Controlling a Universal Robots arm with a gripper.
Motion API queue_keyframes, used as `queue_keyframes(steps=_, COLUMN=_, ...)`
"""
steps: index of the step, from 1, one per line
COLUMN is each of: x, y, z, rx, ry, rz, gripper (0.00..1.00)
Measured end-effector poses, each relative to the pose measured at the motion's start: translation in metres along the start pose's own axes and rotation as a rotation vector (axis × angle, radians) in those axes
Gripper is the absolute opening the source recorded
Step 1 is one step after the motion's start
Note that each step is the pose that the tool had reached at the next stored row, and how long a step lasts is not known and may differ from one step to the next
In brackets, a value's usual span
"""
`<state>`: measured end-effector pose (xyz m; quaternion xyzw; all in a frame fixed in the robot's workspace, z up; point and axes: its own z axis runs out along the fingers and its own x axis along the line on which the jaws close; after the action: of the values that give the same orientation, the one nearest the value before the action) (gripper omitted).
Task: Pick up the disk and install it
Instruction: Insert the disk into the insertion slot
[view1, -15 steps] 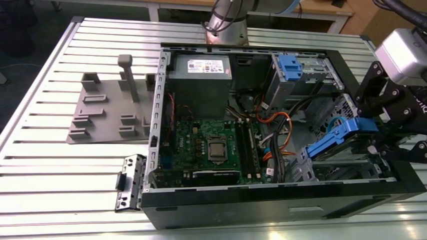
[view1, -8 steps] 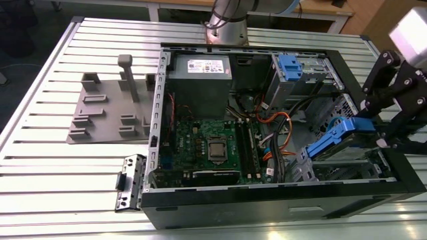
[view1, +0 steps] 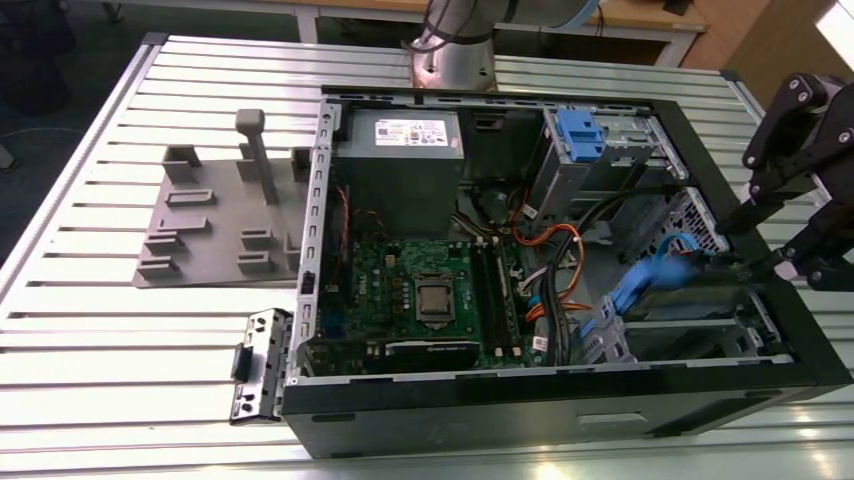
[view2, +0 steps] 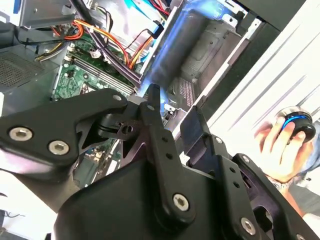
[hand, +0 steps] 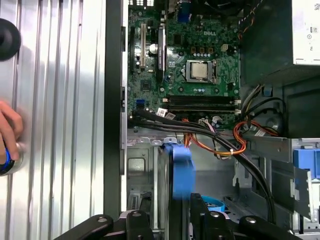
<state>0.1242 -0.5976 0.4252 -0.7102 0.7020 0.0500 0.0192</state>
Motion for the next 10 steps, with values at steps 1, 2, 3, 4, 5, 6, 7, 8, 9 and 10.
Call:
queue_keyframes(steps=1, x=-0.0001, y=0.0, z=-0.0008, rx=0.0, ry=-0.0002, rz=0.0, gripper=0.44)
queue_keyframes(steps=2, x=-0.0002, y=0.0001, z=-0.0012, rx=-0.0001, ry=0.0001, rz=0.0, gripper=0.44)
queue_keyframes(steps=3, x=-0.0002, y=0.0001, z=-0.0012, rx=0.0, ry=-0.0004, rz=0.0, gripper=0.44)
queue_keyframes(steps=4, x=-0.0002, y=0.0001, z=-0.0012, rx=0.0, ry=-0.0009, rz=0.0, gripper=0.44)
queue_keyframes(steps=5, x=-0.0002, y=0.0001, z=-0.0013, rx=0.0, ry=-0.0013, rz=0.0, gripper=0.44)
queue_keyframes(steps=6, x=-0.0002, y=0.0001, z=-0.0013, rx=0.0, ry=-0.0017, rz=0.0, gripper=0.44)
queue_keyframes(steps=7, x=-0.0006, y=0.0, z=-0.001, rx=0.0, ry=-0.0022, rz=0.0, gripper=0.44)
queue_keyframes(steps=8, x=-0.0012, y=0.0, z=-0.0008, rx=0.0, ry=-0.0023, rz=0.0, gripper=0.42)
queue_keyframes(steps=9, x=-0.0014, y=0.0, z=-0.0005, rx=0.0, ry=-0.0025, rz=0.0, gripper=0.36)
queue_keyframes(steps=10, x=-0.0015, y=0.0, z=0.0002, rx=0.0, ry=-0.003, rz=0.0, gripper=0.36)
